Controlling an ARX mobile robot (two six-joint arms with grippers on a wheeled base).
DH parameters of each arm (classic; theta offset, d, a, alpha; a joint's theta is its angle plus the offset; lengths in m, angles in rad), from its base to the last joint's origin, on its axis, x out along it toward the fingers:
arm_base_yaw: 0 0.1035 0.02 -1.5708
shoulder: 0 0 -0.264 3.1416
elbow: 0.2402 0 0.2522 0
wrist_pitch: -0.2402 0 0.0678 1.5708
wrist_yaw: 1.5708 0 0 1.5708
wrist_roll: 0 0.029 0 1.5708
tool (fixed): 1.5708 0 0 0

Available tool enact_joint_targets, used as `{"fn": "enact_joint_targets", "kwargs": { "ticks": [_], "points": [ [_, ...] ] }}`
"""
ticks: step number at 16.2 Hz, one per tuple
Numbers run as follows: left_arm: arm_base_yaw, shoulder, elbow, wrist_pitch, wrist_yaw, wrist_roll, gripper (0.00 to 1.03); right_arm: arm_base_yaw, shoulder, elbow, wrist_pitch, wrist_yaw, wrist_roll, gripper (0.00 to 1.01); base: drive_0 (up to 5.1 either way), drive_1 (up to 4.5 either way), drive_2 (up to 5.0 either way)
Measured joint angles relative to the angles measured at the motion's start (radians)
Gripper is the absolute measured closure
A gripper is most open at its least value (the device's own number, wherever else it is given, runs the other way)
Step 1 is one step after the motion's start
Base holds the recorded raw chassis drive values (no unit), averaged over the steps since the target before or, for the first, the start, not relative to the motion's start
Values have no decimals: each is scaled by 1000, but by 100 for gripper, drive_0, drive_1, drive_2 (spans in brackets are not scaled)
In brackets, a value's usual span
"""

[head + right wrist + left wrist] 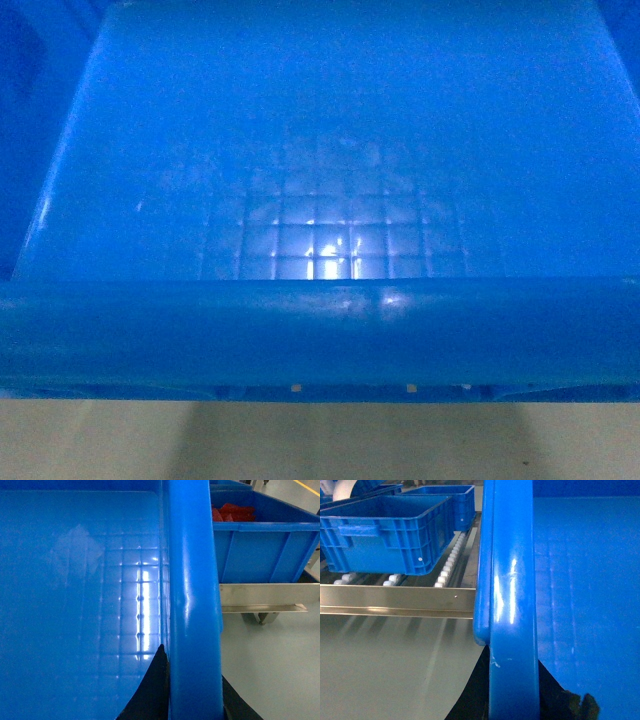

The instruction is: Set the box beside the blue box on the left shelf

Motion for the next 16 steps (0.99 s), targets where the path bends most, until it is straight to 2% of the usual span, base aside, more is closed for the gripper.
{"fn": "enact_joint_targets", "kwargs": {
  "ticks": [16],
  "points": [
    [0, 0, 0, -1, -1, 0, 94, 0, 4, 0, 0, 0, 0, 92, 2, 411, -407]
  ]
}}
